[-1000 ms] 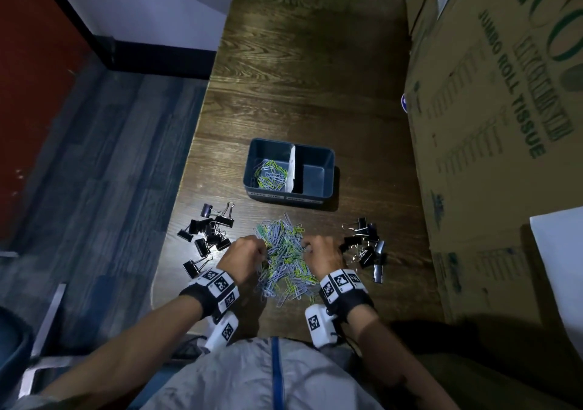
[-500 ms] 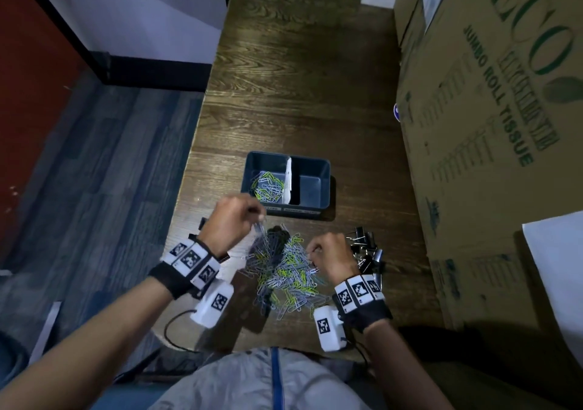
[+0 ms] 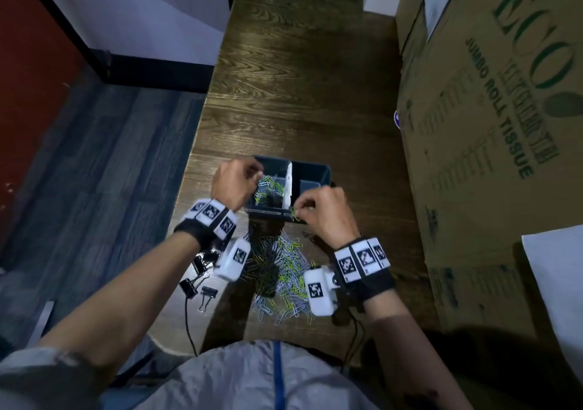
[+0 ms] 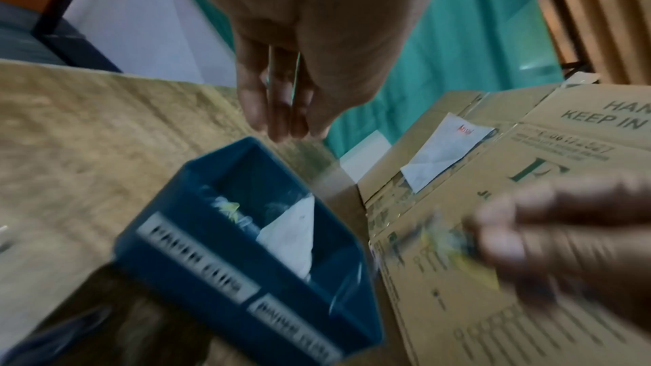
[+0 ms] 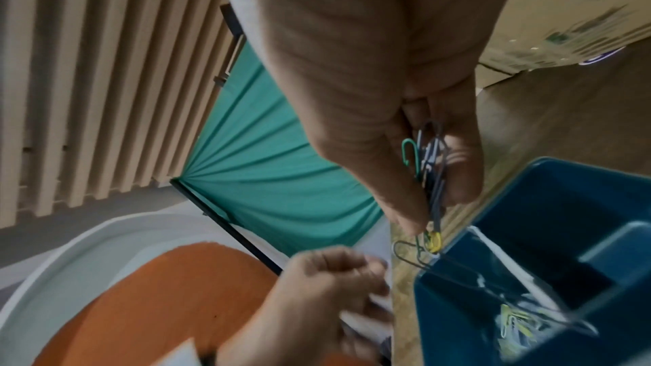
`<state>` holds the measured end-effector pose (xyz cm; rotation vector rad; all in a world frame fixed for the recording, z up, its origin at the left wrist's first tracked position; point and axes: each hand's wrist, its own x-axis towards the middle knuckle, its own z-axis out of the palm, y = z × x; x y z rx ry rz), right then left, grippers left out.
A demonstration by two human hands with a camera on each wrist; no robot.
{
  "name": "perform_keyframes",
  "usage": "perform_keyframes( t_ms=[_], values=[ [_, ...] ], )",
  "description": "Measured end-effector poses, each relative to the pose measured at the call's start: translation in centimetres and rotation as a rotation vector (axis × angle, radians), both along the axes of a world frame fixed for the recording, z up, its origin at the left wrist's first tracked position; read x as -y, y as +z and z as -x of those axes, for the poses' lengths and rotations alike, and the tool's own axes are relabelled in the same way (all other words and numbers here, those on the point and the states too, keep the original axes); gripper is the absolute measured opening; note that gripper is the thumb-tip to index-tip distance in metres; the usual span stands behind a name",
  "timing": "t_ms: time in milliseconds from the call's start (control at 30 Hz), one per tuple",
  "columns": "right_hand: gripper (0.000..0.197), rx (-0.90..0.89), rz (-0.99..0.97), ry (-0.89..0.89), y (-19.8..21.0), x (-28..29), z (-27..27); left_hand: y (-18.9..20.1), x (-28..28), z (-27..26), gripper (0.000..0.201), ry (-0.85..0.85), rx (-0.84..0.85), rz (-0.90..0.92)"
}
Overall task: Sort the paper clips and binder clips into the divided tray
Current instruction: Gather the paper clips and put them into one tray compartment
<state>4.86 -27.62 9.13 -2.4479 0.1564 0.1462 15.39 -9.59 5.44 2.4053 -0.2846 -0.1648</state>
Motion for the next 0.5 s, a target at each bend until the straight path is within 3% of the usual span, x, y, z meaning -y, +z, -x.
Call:
perform_keyframes(
  t_ms=[100, 200, 300, 400, 500],
  values=[
    [0.012, 0.087, -0.003, -0.022, 0.8, -0.7, -2.9, -3.1, -1.4, 3.0, 0.011, 0.046, 0.052, -0.097],
    [0.009, 0.095, -0.018, -0.040, 0.5, -1.6, -5.1, -6.4, -2.3, 5.9, 0.013, -0.022, -0.073, -0.220],
    [0.011, 0.138, 0.008, -0.062, -0.7, -1.9, -5.0, -9.0, -2.4, 8.1, 0.040, -0.239, -0.289, -0.402],
    [0.005, 0.185, -0.005, -0.059, -2.5, -1.8, -2.7, -10.4, -2.2, 10.2, 0.061, -0.373, -0.368, -0.519],
    [0.005, -0.061, -0.008, -0.037, -6.2, -1.3, 1.1, -11.1, -1.6, 12.3, 0.068, -0.469, -0.306, -0.572]
  ],
)
